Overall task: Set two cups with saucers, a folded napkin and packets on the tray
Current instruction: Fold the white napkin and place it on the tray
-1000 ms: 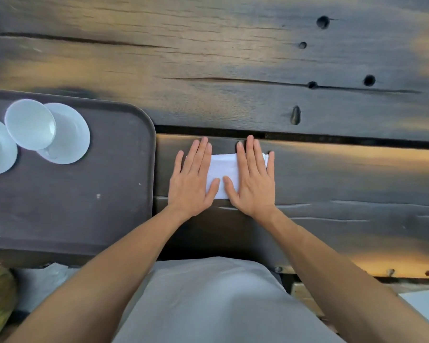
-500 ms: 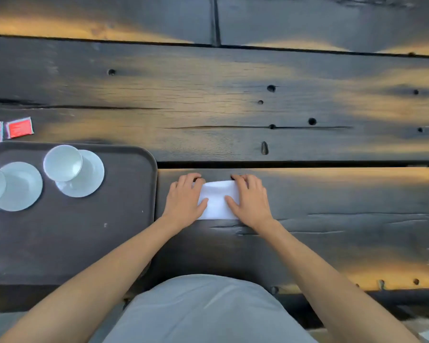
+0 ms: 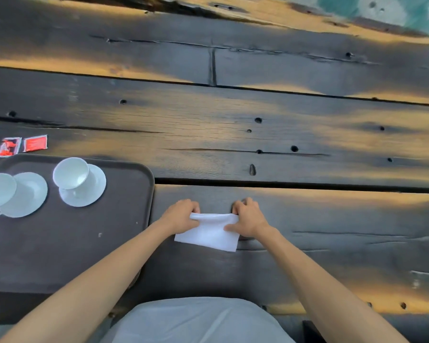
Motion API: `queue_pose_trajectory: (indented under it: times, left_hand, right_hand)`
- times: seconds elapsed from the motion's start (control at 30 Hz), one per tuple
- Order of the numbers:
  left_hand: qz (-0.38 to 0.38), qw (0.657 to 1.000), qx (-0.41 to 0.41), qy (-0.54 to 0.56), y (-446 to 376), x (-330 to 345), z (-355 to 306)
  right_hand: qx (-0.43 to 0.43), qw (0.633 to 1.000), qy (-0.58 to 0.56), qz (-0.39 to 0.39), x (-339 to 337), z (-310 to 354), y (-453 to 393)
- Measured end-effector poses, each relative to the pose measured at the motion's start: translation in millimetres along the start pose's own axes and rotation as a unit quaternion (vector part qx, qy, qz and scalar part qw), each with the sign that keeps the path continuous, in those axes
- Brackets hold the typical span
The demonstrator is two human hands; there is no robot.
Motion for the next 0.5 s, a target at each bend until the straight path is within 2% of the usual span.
queue_pose_trajectory:
  times: [0.1, 0.2, 0.37, 0.5]
  left_hand:
    - [-0.013, 0.994, 0.022, 0.102, 18, 0, 6]
    - [-0.035, 0.977, 0.032, 0.208, 39, 0, 12]
    - [-0.06, 0.891, 0.057, 0.447, 79, 2, 19]
    - [-0.083, 0.859, 0.069, 0.5, 107, 3, 21]
  right_hand:
    - [-0.037, 0.995, -0.097, 0.01, 4, -9, 9]
    - [-0.089, 0.972, -0.217, 0.007, 10, -18, 23]
    - [-0.112, 0.878, -0.464, -0.036, 21, -20, 50]
    - [-0.143, 0.813, -0.563, -0.037, 28, -6, 68]
Point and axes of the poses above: each hand's wrist, its own y-axis away from the middle knuckle, its own x-axis out of the palm, z = x × y, the point moved 1 cm from there along -y, towards the middle knuckle, and after that the axes turned 12 degrees about z, right-handed, at the moved point
